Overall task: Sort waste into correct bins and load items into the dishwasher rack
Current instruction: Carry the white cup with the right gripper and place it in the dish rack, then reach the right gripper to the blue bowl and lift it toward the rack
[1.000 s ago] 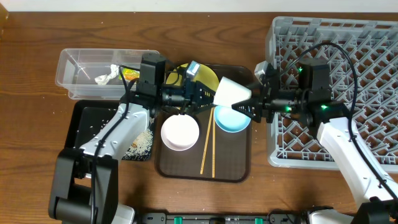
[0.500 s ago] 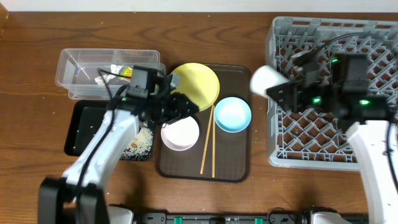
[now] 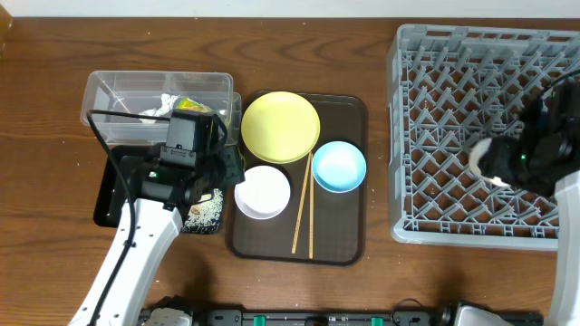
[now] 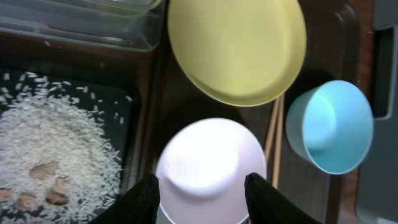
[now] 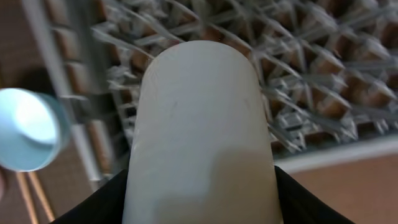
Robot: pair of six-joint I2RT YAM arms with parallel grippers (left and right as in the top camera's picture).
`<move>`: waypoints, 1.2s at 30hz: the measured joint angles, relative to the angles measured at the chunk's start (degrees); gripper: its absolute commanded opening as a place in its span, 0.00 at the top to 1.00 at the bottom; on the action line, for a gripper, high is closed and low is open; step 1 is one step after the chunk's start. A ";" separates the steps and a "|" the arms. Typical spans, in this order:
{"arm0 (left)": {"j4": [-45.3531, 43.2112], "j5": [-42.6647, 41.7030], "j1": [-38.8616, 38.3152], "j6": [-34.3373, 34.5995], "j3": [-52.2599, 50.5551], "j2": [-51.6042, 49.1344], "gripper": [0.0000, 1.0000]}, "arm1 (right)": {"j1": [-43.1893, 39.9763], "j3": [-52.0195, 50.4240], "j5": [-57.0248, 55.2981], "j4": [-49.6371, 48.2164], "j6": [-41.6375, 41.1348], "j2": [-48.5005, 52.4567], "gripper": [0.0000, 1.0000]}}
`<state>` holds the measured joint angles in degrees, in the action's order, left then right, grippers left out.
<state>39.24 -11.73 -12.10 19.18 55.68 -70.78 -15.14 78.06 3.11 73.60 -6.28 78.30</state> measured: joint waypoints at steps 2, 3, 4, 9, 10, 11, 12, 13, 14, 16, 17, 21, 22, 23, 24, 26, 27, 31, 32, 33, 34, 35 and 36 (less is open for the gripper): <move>0.22 0.55 0.00 0.00 0.00 0.00 0.52 | -0.76 0.00 -0.76 1.29 -0.39 1.79 0.60; 0.37 0.70 0.00 0.00 0.00 0.00 0.53 | -1.07 0.00 -1.22 1.84 -0.57 2.86 0.59; 0.50 0.98 0.00 0.00 0.00 0.00 0.53 | -1.20 0.00 -1.62 2.27 -0.72 4.02 0.59; 0.85 1.44 0.00 0.00 0.00 0.00 0.53 | -1.22 0.00 -2.34 3.02 -0.94 9.42 0.55; 0.85 1.44 0.00 0.00 0.00 0.00 0.52 | -1.22 0.00 -2.51 3.02 -0.94 10.58 0.53; 0.87 1.44 0.00 0.00 0.00 0.00 0.52 | -1.22 0.00 -2.62 2.97 -0.94 11.58 0.48; 0.87 1.46 0.00 0.00 0.00 0.00 0.52 | -1.22 0.00 -2.69 2.95 -0.94 12.50 0.40; 0.87 1.46 0.00 0.00 0.00 0.00 0.52 | -1.22 0.00 -2.71 2.97 -0.98 13.44 0.28; 0.87 1.46 0.00 0.00 0.00 0.00 0.52 | -1.22 0.00 -2.71 2.95 -1.25 14.36 0.17; 0.90 1.46 0.00 0.00 0.00 0.00 0.51 | -1.22 0.00 -2.78 2.86 -1.29 16.06 0.01; 0.92 1.51 0.00 -0.02 0.00 0.00 0.48 | -1.22 0.00 -2.86 2.86 -1.49 16.65 0.01; 1.01 1.62 0.00 -0.20 0.00 0.00 0.45 | -1.22 0.00 -2.86 2.84 -1.36 18.05 0.01; 1.03 1.62 0.00 -0.15 0.00 0.00 0.45 | -1.22 0.00 -2.86 2.71 -1.36 18.08 0.01; 1.05 1.62 0.00 -0.20 0.00 0.00 0.44 | -1.22 0.00 -2.86 2.54 -1.36 18.08 0.01; 1.09 1.62 0.00 -0.20 0.00 0.00 0.45 | -1.22 0.07 -2.84 2.34 -1.36 18.08 0.01; 1.33 1.64 0.00 -0.17 0.00 0.00 0.44 | -1.22 0.61 -2.62 2.21 -1.36 18.08 0.01; 1.53 1.62 0.00 -0.17 0.00 0.00 0.44 | -1.22 1.29 -2.36 2.14 -1.36 18.05 0.01; 2.12 1.62 0.00 -0.17 0.00 0.00 0.44 | -1.11 7.23 2.75 -0.44 0.50 17.33 0.07; 2.16 1.64 0.00 -0.17 0.00 0.00 0.44 | -0.96 8.46 4.76 -1.79 1.51 16.87 0.08; 2.19 1.64 0.00 -0.17 0.00 0.00 0.44 | -0.66 9.79 7.63 -3.65 2.89 16.17 0.09; 2.19 1.64 0.00 -0.17 0.00 -0.02 0.44 | -0.15 10.95 10.78 -5.53 4.52 15.34 0.10; 2.19 1.64 0.00 -0.20 0.00 -0.07 0.44 | 0.63 11.69 13.66 -7.13 5.88 14.58 0.11; 2.21 1.62 0.00 -0.17 0.00 -0.11 0.44 | 1.90 12.31 17.07 -8.81 7.76 13.64 0.11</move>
<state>41.45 -10.11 -12.10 19.00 55.68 -70.89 -13.23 90.37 20.18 64.79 1.48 91.94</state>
